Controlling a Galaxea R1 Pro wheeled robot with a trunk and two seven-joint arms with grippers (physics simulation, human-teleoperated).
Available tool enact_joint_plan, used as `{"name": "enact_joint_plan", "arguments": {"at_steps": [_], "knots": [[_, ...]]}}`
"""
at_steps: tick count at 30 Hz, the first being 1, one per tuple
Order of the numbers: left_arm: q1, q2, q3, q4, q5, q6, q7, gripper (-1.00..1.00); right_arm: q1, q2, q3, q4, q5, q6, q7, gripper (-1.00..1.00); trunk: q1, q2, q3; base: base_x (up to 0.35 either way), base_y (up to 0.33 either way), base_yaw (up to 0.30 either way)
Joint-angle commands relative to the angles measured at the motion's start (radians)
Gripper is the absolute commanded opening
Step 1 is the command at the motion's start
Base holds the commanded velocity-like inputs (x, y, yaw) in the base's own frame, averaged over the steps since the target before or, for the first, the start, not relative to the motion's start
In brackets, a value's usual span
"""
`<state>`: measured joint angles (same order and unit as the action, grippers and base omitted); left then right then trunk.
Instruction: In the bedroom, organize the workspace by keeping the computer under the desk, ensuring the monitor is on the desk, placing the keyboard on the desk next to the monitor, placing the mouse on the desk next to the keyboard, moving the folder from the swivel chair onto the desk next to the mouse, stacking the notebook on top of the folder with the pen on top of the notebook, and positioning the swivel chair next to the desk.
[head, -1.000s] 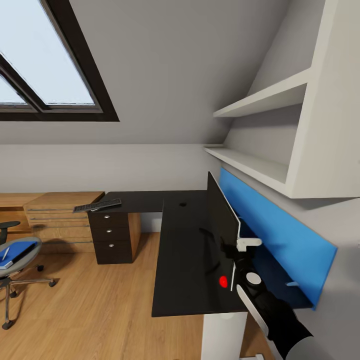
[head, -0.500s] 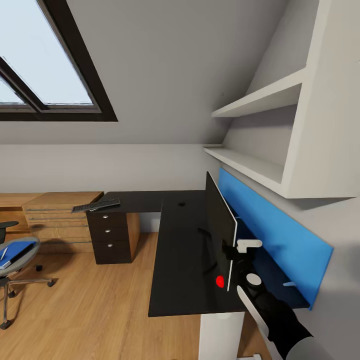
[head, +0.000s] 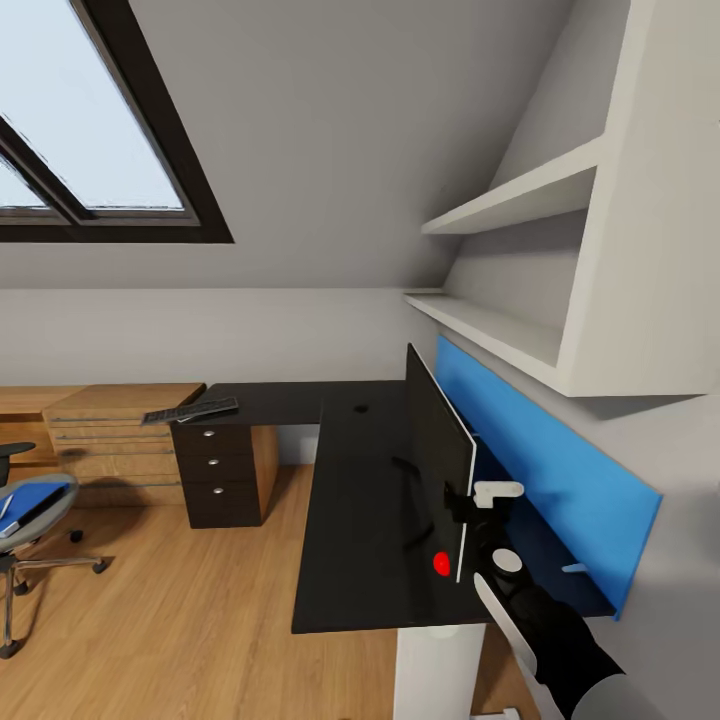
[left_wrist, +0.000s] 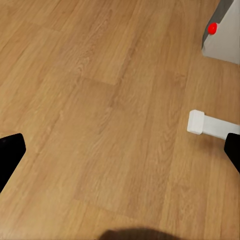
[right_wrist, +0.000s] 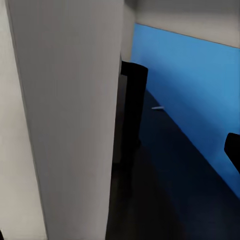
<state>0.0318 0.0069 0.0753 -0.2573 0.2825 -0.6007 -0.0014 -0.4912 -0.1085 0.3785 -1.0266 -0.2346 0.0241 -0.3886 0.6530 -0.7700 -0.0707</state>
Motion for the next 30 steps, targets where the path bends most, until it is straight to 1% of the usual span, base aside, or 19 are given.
{"name": "enact_joint_plan", "arguments": {"at_steps": [1, 30], "knots": [[0.0, -0.001, 0.004, -0.002, -0.003, -0.001, 0.0, 1.0, -0.001, -0.002, 0.005, -0.001, -0.006, 0.003, -0.009, 1.0, 0.0, -0.001, -0.001, 0.0, -0.016, 0.0], [0.0, 0.0, 0.005, -0.002, -0.002, -0.001, 0.0, 1.0, -0.001, -0.002, 0.009, 0.005, -0.005, 0.0, -0.003, 1.0, 0.0, -0.001, -0.001, 0.0, -0.001, 0.0]]}}
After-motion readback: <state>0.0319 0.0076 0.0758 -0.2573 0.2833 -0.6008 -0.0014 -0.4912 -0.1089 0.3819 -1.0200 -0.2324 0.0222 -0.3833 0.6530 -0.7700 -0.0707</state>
